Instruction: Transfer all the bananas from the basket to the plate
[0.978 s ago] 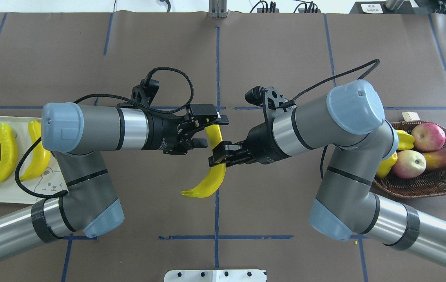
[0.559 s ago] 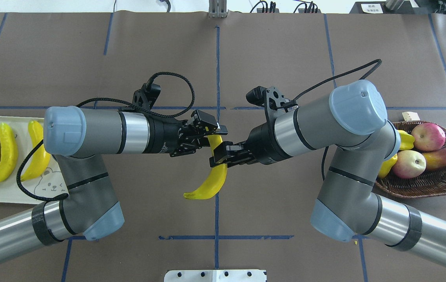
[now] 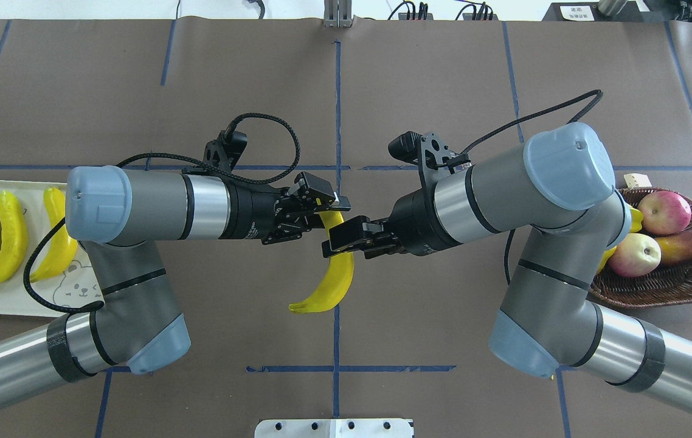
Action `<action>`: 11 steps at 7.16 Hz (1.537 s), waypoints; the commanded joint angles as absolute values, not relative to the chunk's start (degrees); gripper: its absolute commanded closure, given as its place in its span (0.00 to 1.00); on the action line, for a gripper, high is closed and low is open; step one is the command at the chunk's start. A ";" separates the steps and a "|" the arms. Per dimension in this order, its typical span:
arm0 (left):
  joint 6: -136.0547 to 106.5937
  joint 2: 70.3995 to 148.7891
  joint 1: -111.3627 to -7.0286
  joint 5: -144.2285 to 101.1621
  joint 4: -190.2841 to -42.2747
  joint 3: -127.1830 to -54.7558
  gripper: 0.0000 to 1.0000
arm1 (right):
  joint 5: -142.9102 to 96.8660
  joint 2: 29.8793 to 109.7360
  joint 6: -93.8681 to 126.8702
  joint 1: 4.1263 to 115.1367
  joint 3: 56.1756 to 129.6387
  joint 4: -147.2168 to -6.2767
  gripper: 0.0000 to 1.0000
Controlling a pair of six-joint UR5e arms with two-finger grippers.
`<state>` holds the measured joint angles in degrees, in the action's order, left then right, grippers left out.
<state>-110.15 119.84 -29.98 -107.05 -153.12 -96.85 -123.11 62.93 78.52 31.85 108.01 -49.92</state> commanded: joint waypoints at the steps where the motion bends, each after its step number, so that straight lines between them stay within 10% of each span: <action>1: -109.60 119.71 -30.75 -107.14 -152.93 -96.68 1.00 | -123.13 64.15 78.84 32.08 109.33 -50.01 0.00; 11: -92.12 91.06 -46.83 -119.97 -147.92 -96.59 1.00 | -123.31 73.83 78.84 42.19 113.29 -50.19 0.00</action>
<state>-93.18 92.37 -44.93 -119.77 -147.99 -96.60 -123.33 73.75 78.84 42.09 113.30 -50.18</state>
